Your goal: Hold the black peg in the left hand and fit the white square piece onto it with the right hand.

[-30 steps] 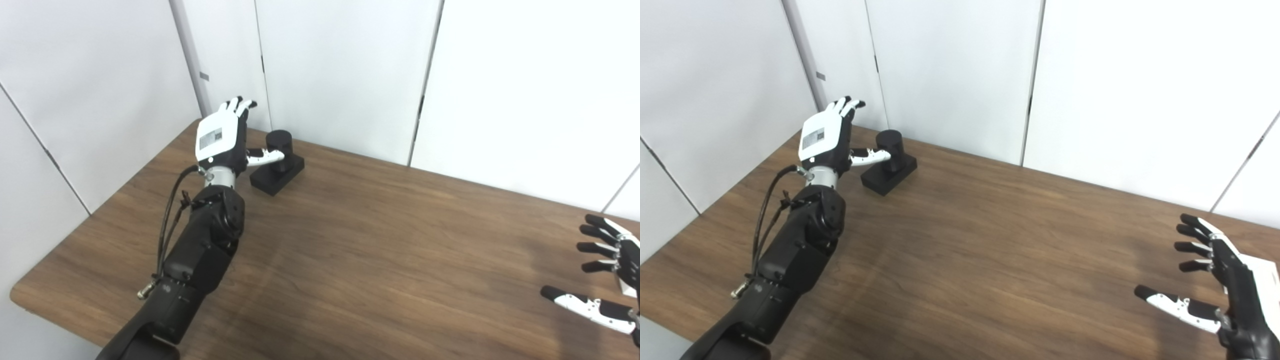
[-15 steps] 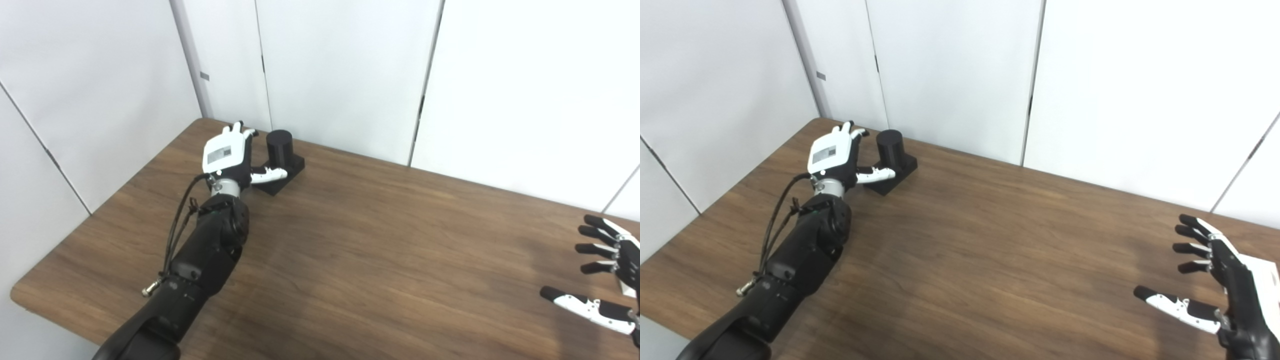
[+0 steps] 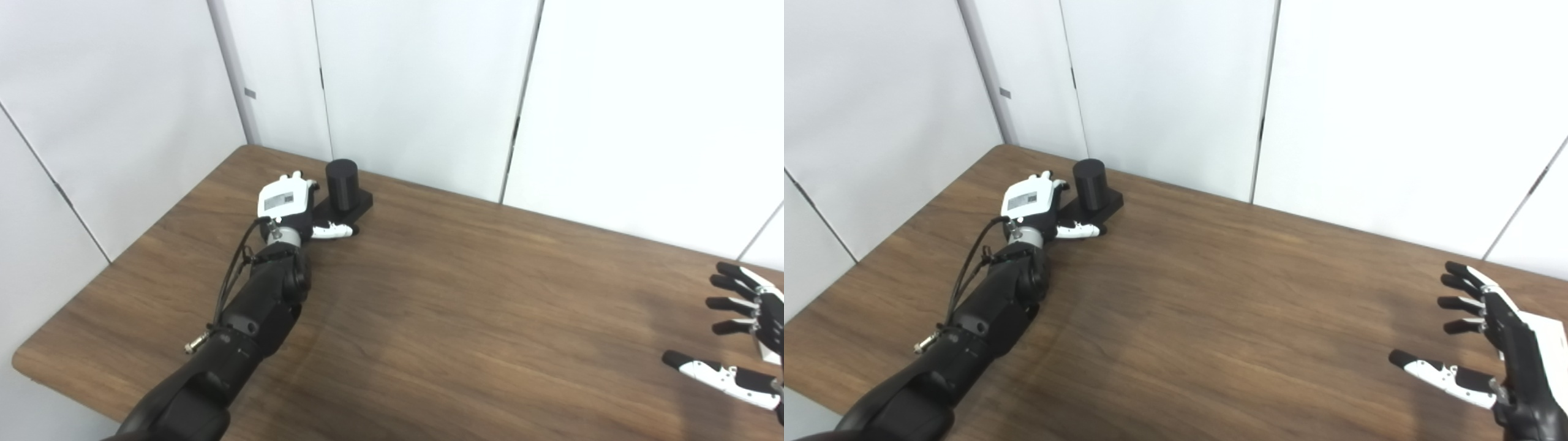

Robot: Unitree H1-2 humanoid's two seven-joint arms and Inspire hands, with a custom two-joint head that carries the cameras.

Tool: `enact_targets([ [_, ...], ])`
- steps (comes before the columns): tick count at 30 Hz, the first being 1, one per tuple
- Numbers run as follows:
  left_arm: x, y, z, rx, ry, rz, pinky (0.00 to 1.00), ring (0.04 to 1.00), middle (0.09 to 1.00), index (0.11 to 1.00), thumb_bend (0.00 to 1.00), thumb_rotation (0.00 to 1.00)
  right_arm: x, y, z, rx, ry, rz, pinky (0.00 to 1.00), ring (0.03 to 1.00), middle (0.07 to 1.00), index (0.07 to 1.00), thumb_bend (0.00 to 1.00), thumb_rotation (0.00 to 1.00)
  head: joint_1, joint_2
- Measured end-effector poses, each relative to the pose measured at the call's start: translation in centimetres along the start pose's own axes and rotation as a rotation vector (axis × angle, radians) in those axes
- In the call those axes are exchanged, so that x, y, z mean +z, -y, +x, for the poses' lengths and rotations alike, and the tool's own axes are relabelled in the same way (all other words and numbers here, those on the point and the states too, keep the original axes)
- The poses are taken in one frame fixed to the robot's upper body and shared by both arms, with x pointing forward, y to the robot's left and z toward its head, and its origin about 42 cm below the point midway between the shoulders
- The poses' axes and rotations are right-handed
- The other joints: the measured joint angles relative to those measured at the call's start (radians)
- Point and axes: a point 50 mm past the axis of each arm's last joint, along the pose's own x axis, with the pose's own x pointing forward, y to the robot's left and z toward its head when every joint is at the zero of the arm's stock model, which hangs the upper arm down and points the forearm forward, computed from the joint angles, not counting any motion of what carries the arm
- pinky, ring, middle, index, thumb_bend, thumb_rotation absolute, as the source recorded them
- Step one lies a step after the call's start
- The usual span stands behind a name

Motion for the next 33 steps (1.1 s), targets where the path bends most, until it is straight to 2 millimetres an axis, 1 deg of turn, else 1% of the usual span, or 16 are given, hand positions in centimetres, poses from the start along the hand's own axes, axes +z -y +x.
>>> enact_targets([
  [7,0.5,0.1,0.4,-0.012,0.006,0.005,0.93,1.0,1.0,0.832,1.0,0.61,0.1,0.0,0.0,0.002,0.001,0.0,0.53,0.695,0.79,0.811,0.71,0.0,-0.005,0.006],
  [12,0.7,0.2,0.6,-0.022,0.006,0.015,0.88,1.0,0.993,0.832,1.0,0.6,0.1,0.0,-0.1,0.001,0.001,0.0,0.54,0.697,0.791,0.812,0.71,0.0,-0.006,0.011],
  [15,0.7,0.3,0.6,-0.025,0.008,0.017,0.88,1.0,0.987,0.831,1.0,0.6,0.1,0.0,-0.1,0.002,0.0,0.0,0.53,0.702,0.798,0.817,0.7,0.0,-0.006,0.011],
  [17,0.6,0.3,0.7,-0.029,0.007,0.018,0.89,1.0,0.981,0.808,1.0,0.6,0.1,0.0,-0.2,0.003,-0.002,0.0,0.53,0.701,0.798,0.815,0.7,0.0,-0.006,0.015],
  [18,0.6,0.3,0.7,-0.031,0.007,0.019,0.89,1.0,0.974,0.776,0.99,0.6,0.1,0.0,-0.2,0.004,-0.003,0.0,0.53,0.7,0.797,0.813,0.7,0.0,-0.006,0.015],
  [20,0.5,0.3,0.7,-0.047,0.006,0.021,0.91,1.0,0.969,0.744,0.96,0.61,0.1,0.0,-0.2,0.005,-0.007,0.0,0.53,0.703,0.801,0.816,0.7,0.0,-0.006,0.017],
  [24,0.1,0.1,0.8,-0.068,0.002,0.034,0.93,1.0,0.947,0.665,0.88,0.62,0.5,0.2,-0.4,-0.001,0.0,0.0,0.53,0.699,0.795,0.811,0.7,0.0,-0.006,0.021],
  [27,-0.2,-0.3,1.0,-0.08,-0.004,0.033,0.96,1.0,0.942,0.662,0.82,0.66,0.4,0.3,-0.4,-0.004,-0.004,-0.001,0.55,0.7,0.795,0.811,0.69,0.0,-0.003,0.026],
  [28,-0.3,-0.3,1.0,-0.085,-0.003,0.034,0.94,1.0,0.937,0.662,0.79,0.67,0.3,0.3,-0.5,-0.005,-0.005,0.0,0.55,0.699,0.794,0.81,0.68,0.0,-0.003,0.026],
  [30,-0.2,-0.4,1.0,-0.093,0.0,0.038,0.92,0.991,0.925,0.659,0.78,0.65,0.3,0.4,-0.5,-0.005,-0.004,0.002,0.55,0.698,0.793,0.809,0.67,0.0,-0.003,0.029],
  [31,-0.2,-0.5,1.1,-0.095,0.0,0.039,0.9,0.98,0.91,0.661,0.75,0.62,0.3,0.4,-0.5,-0.006,-0.004,0.002,0.55,0.695,0.793,0.807,0.66,0.0,-0.003,0.029],
  [33,-0.1,-0.7,1.0,-0.104,0.008,0.037,0.88,0.966,0.892,0.673,0.72,0.58,0.3,0.4,-0.5,-0.007,-0.004,0.001,0.55,0.694,0.792,0.805,0.66,0.0,-0.003,0.031],
])
